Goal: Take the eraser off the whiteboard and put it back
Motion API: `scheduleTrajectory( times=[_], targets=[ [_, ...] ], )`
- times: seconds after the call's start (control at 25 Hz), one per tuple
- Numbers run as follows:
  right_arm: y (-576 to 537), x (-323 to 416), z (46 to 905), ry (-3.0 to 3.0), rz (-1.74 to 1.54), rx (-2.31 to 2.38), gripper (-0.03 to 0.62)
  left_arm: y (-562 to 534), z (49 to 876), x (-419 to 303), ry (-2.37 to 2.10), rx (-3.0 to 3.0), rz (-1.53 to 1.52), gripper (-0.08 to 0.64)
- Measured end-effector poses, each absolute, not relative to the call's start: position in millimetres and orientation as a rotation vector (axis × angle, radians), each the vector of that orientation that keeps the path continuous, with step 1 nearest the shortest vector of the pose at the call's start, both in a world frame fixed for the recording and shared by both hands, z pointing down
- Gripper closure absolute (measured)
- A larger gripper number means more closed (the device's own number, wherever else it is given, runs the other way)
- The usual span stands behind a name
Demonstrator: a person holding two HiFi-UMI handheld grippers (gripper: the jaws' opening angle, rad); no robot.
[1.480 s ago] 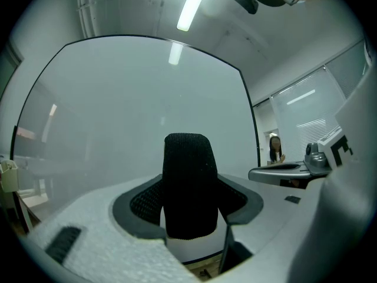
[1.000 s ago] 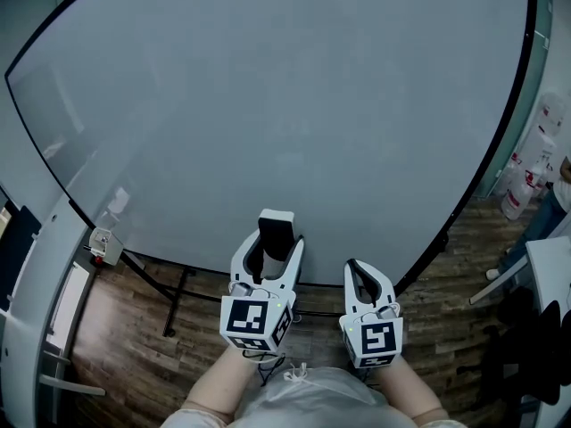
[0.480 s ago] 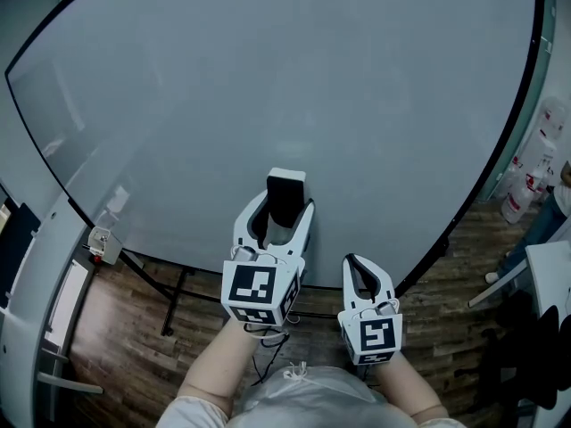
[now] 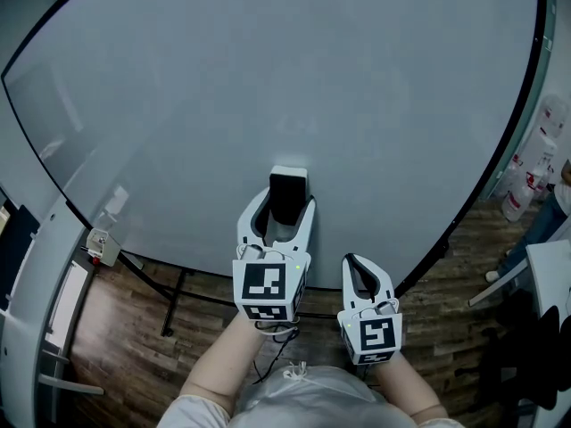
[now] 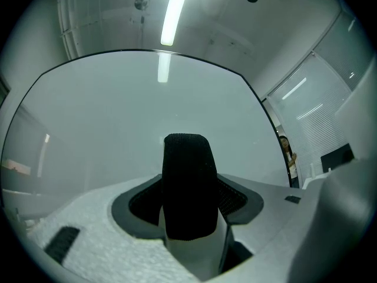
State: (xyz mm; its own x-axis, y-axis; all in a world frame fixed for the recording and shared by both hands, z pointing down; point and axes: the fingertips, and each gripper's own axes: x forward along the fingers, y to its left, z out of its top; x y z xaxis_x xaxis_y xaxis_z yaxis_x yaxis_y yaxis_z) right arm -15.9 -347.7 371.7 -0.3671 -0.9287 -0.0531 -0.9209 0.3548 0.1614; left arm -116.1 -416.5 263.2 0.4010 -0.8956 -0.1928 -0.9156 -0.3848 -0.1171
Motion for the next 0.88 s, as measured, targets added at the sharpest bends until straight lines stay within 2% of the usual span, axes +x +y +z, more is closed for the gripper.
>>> scheduleTrajectory(
  times=[0.56,0.72,0.88],
  targets=[
    [-347.1,-16.2,374.3,-2.548,-0.235,1.736,0.565,-408.1,261.6,-110.1,1.555,-2.494,0.238,0.238],
    [-344.7,-18.3,373.2,-2.553,-0.240,1.740,0.565,-394.6,264.4,-121.2,1.558,-2.447,0.230,0.238],
    [-339.4,-23.3,372.9,-2.559,-0.241,1.746,0.565,-376.7,301.2,-134.9,1.583,-2.453,0.195,0.253]
  ],
)
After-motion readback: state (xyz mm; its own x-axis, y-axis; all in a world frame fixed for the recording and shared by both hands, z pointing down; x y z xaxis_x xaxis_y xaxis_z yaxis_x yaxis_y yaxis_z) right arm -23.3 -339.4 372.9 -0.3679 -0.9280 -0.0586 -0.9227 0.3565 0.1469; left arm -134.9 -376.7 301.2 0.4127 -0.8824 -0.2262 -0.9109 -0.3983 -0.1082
